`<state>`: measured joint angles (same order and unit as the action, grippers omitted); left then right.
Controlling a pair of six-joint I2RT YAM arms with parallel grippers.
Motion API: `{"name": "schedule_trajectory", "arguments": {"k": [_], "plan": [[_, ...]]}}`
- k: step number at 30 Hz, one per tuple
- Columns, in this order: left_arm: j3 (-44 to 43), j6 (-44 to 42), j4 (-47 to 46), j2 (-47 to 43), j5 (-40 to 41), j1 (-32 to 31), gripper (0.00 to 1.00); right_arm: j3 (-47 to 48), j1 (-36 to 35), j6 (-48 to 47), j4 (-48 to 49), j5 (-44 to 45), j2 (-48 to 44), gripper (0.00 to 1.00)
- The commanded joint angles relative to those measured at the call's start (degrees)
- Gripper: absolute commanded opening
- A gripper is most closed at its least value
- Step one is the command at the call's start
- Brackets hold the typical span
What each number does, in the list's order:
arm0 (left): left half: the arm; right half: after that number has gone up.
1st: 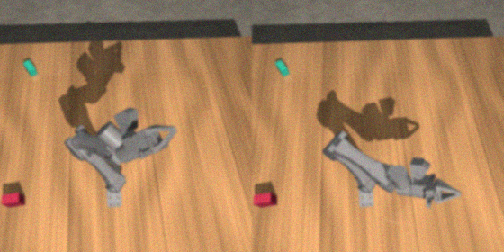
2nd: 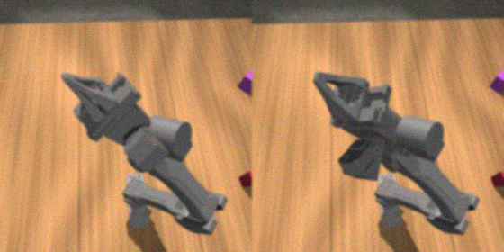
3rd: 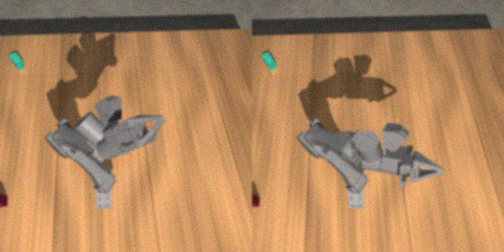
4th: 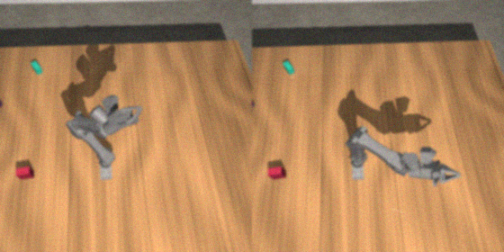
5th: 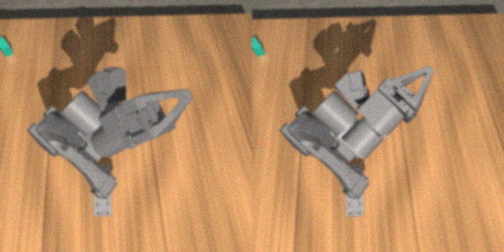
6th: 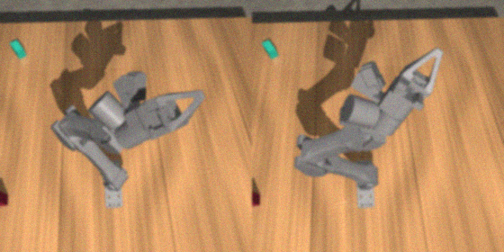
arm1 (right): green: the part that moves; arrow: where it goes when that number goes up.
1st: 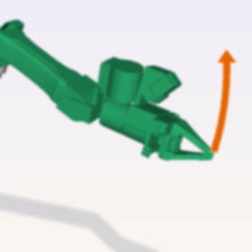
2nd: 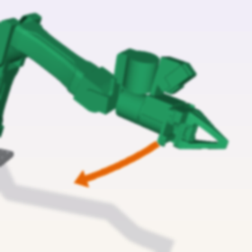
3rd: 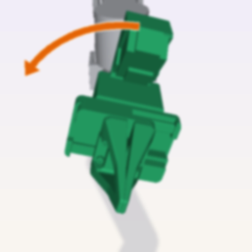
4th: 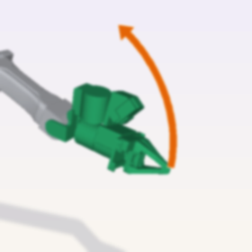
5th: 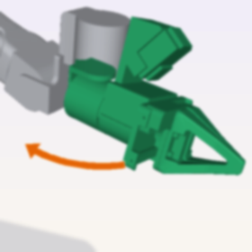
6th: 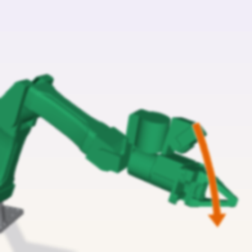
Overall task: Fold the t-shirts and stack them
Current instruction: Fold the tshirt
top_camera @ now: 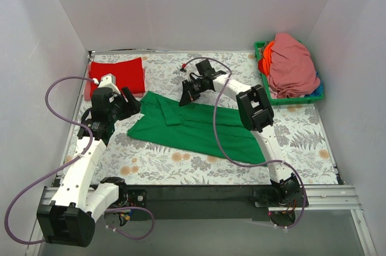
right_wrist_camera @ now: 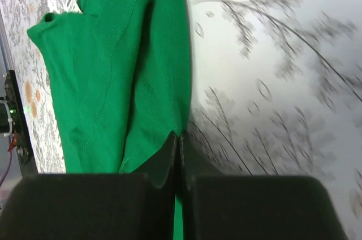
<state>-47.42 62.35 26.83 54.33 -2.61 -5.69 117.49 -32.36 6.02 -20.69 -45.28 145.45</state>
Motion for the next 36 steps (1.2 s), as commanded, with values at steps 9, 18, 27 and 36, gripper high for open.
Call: {"name": "schedule_trajectory", "arguments": {"k": [9, 18, 27, 36], "plan": [[-0.92, 0.32, -0.11, -2.12, -1.34, 0.24, 0.57, -5.08, 14.51, -2.07, -2.60, 3.26, -7.64, 0.01], [-0.48, 1.90, -1.16, -0.89, -4.68, 0.24, 0.57, 4.14, 19.53, 0.30, -2.34, 6.78, -1.84, 0.01], [1.36, 10.24, -7.56, 7.98, -19.26, 0.24, 0.60, 9.16, 19.09, 0.94, 1.79, 9.51, 0.63, 0.03], [1.81, 20.00, -16.37, 21.77, -26.04, -2.12, 0.60, 6.70, 19.61, -5.85, 0.12, 8.45, -7.27, 0.46]]}}
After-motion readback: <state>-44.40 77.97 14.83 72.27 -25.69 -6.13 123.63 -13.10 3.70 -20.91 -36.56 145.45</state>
